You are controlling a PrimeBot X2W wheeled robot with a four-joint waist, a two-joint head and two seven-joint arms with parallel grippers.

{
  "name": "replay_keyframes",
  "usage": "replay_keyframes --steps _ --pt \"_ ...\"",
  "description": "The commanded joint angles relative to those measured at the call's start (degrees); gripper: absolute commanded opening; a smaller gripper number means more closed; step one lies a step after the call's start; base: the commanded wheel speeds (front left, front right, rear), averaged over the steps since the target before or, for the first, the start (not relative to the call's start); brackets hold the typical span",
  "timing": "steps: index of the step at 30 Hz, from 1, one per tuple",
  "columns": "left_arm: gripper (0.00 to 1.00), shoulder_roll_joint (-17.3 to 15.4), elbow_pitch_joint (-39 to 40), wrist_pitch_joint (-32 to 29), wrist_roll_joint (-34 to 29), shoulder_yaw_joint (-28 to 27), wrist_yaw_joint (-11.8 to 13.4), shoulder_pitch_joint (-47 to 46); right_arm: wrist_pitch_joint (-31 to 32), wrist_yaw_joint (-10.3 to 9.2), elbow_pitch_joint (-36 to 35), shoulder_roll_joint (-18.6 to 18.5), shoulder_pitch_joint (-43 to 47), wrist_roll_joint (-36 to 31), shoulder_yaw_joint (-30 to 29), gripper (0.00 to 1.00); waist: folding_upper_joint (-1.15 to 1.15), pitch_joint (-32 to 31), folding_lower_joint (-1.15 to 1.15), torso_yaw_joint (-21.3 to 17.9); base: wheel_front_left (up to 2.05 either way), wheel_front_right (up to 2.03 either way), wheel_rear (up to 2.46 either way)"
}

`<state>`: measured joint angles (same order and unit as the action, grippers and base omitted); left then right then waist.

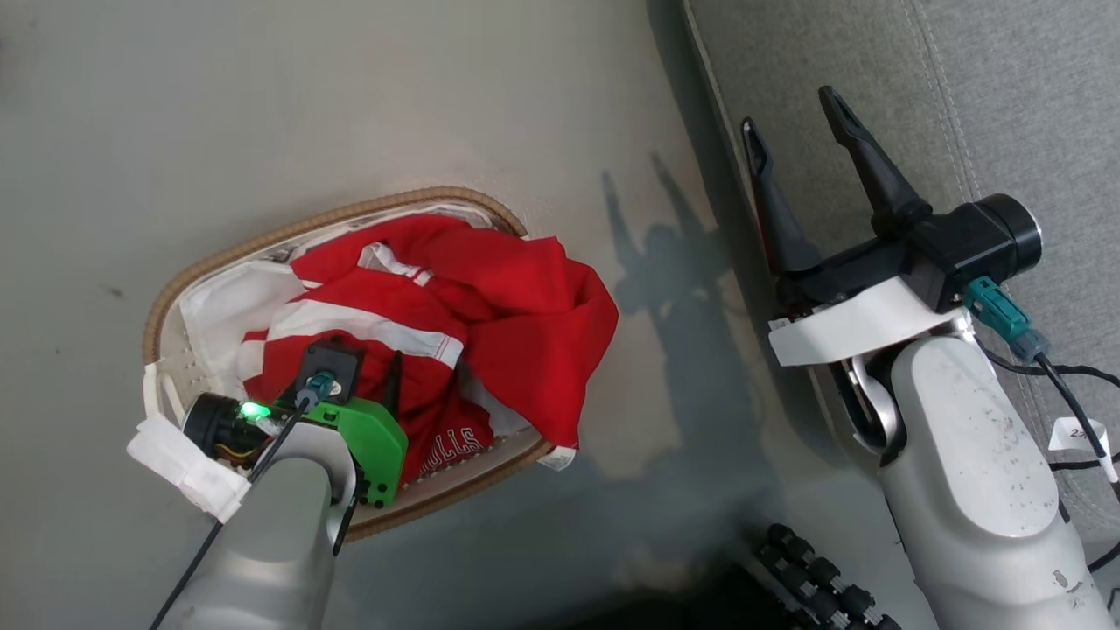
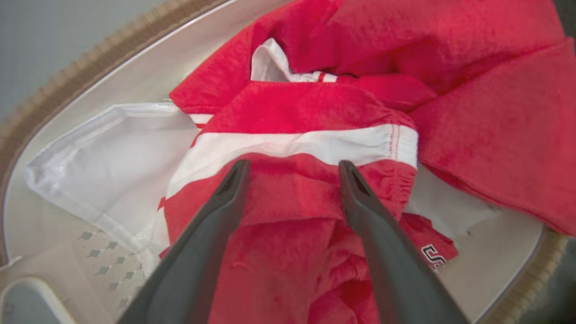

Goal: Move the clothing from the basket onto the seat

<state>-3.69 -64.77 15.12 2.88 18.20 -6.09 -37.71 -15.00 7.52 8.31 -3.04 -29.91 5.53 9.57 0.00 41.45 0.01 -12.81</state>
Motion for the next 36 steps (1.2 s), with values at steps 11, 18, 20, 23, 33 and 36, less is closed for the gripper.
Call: replay_keyframes --steps 11,18,20,23,33,36 --pt "1.0 -0.3 -8.0 -2.3 -1.2 1.8 3.7 -4.8 -0.3 -0.06 0.1 0.1 -1.4 -0.5 -0.3 1.0 0.0 6.1 -0.01 -2.2 0.0 0.0 0.0" --pt "0.0 0.1 -8.8 -2.4 0.1 2.5 3.9 -3.6 -0.3 -0.06 1.3 0.0 -1.4 -0.3 0.1 1.0 0.0 3.9 -0.01 -1.5 0.0 0.0 0.0" --pt "0.0 0.2 -8.8 -1.9 0.7 2.3 4.0 -3.0 -0.3 -0.06 1.5 0.0 -1.3 -0.1 0.3 1.0 0.0 2.7 -0.01 -1.4 0.0 0.0 0.0" --pt "0.0 0.5 -8.7 -0.8 2.0 1.8 3.9 -2.0 -0.3 -0.06 2.2 0.0 -0.5 0.1 0.3 1.0 0.0 0.0 -0.01 -1.1 0.0 0.0 0.0" --pt "0.0 0.7 2.1 0.1 6.8 1.3 3.3 6.1 -0.3 -0.06 5.3 0.0 4.1 0.1 -0.5 1.0 0.0 -12.9 -0.01 2.1 0.0 0.0 0.0" --pt "0.0 0.7 8.0 0.0 8.4 1.6 3.3 9.7 -0.3 -0.06 6.1 -0.2 6.1 0.0 -1.0 1.0 0.0 -17.1 -0.01 3.5 0.0 0.0 0.0"
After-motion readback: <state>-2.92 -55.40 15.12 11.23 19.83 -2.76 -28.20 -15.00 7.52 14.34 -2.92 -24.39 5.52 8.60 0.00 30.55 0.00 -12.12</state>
